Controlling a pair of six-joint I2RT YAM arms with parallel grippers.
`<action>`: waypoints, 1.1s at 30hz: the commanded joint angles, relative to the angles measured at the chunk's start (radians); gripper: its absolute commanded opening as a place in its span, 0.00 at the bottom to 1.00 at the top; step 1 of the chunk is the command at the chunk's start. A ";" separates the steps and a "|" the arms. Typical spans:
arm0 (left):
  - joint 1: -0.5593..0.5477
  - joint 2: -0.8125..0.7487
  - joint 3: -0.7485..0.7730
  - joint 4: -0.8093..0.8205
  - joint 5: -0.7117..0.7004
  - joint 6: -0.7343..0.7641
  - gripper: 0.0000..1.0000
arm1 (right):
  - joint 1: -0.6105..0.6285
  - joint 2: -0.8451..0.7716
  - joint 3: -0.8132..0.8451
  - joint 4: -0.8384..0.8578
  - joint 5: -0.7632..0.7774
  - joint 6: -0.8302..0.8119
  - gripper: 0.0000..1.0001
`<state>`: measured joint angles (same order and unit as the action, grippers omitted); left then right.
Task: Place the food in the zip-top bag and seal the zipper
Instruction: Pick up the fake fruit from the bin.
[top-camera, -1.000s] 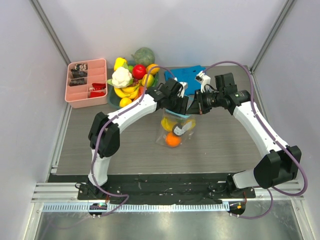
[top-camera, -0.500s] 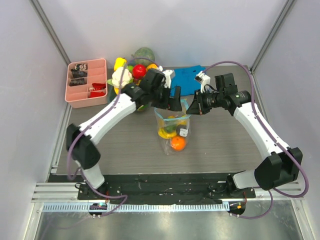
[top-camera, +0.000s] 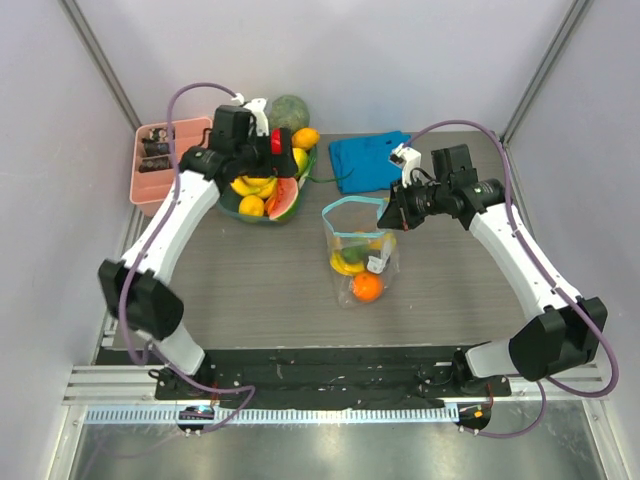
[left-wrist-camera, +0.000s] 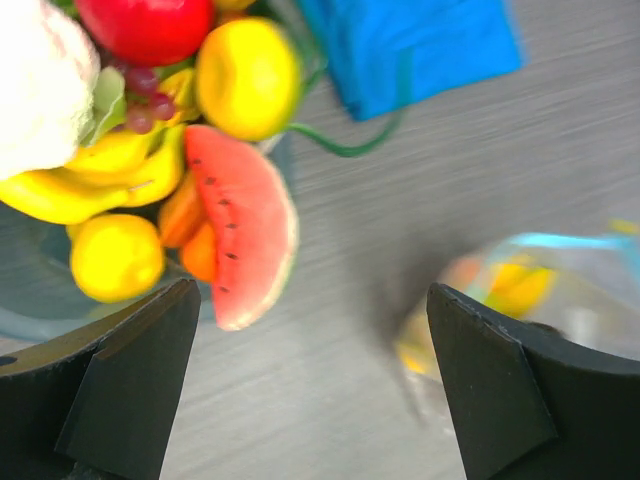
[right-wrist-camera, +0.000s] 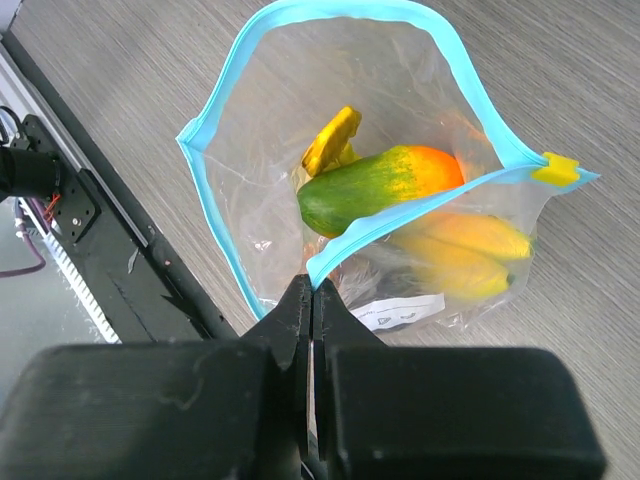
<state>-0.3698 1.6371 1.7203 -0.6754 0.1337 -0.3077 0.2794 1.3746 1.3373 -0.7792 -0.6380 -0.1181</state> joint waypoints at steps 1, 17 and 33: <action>0.012 0.133 0.082 0.077 -0.026 0.116 1.00 | 0.004 0.014 0.039 0.027 0.006 -0.015 0.01; 0.011 0.480 0.338 0.229 -0.108 0.091 0.89 | 0.004 0.029 0.014 0.035 0.011 0.011 0.01; 0.008 0.553 0.314 0.247 -0.118 0.121 0.80 | 0.003 0.043 0.019 0.034 0.011 0.014 0.01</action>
<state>-0.3580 2.1857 2.0285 -0.4770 0.0334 -0.2016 0.2794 1.4185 1.3373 -0.7715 -0.6289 -0.1066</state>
